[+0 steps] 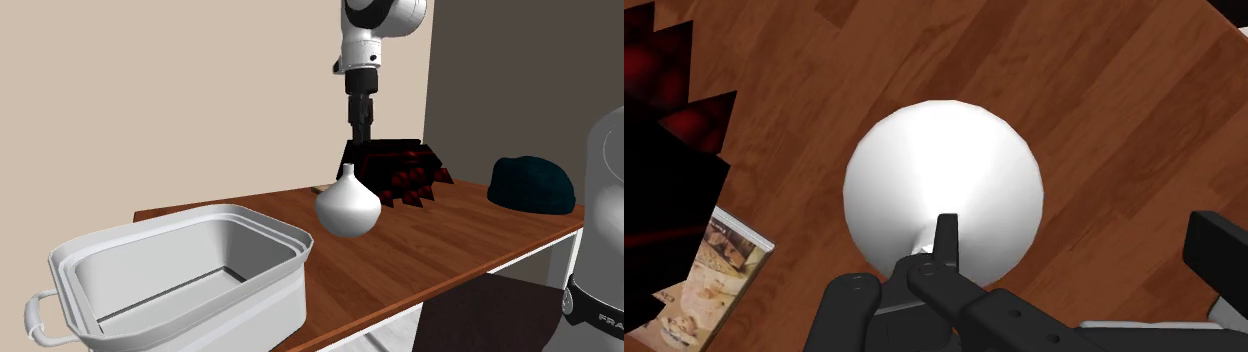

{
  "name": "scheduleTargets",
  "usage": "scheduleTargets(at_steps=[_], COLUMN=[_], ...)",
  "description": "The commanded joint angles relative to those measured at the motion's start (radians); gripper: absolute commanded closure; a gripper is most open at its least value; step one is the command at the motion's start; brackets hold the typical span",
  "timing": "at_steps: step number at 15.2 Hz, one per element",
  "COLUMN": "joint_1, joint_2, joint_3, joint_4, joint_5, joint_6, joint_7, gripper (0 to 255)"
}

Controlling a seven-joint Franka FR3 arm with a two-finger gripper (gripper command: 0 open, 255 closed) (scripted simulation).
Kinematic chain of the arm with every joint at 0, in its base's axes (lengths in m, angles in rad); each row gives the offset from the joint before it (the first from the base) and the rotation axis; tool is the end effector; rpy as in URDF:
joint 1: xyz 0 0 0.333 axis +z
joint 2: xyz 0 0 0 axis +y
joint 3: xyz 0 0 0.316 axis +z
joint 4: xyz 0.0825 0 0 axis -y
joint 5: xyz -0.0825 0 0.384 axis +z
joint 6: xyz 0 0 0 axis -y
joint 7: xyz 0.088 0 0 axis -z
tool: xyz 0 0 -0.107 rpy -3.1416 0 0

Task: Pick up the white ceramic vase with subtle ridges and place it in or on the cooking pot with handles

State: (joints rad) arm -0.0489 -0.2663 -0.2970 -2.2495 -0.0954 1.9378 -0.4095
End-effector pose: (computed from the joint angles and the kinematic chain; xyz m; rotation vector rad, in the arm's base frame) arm 0.4344 -0.1694 0.4646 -3.1257 -0.1758 0.0865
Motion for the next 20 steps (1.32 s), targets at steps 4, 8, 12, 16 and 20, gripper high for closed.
scheduleTargets(at_steps=[4, 8, 12, 16, 20], joint_1=[-0.012, -0.020, -0.021, -0.022, -0.022], joint_2=[0.183, 0.249, 0.271, 0.281, 0.281], joint_3=[-0.056, -0.067, -0.068, -0.069, -0.069], joint_4=[0.105, 0.124, 0.092, 0.080, 0.080], joint_5=[0.062, 0.091, 0.100, 0.104, 0.104], joint_6=[0.090, 0.137, 0.189, 0.210, 0.210], joint_7=[-0.091, -0.123, -0.130, -0.133, -0.133], gripper=[0, 0, 0, 0, 0])
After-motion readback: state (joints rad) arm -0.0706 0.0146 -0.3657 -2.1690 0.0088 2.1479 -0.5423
